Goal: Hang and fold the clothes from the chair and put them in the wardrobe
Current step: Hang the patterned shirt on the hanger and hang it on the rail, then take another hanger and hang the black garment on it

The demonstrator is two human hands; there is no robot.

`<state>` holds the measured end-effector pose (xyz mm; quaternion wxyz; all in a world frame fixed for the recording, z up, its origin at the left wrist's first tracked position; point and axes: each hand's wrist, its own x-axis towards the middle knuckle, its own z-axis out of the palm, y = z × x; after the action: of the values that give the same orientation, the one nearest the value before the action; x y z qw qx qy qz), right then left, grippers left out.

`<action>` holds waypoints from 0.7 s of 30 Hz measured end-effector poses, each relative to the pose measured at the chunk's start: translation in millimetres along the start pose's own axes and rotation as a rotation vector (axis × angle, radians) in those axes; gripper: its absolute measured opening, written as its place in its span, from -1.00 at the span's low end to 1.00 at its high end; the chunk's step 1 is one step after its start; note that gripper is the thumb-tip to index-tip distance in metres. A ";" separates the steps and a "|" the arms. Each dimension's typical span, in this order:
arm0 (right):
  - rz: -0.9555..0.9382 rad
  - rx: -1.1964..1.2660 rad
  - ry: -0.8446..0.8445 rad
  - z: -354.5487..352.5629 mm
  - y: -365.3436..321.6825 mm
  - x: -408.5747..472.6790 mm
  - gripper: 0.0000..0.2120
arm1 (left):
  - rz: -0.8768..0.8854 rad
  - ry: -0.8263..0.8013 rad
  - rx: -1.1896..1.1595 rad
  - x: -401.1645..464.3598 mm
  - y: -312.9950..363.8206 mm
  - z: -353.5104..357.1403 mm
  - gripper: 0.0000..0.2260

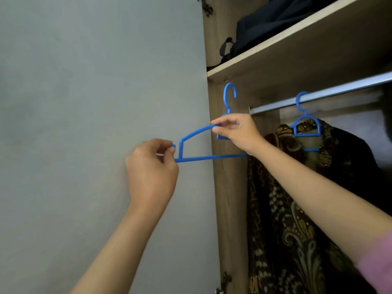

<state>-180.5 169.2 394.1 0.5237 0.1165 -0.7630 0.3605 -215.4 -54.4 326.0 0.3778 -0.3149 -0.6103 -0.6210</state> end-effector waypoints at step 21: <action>0.130 0.187 -0.329 109.6 -149.5 -205.6 -0.77 | -0.271 -0.240 0.346 -153.9 81.2 -264.5 -0.78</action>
<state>-88.6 -52.1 255.6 0.3542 0.1726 -0.8074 0.4391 -48.1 -302.3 222.1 0.2640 -0.2324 -0.7847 -0.5104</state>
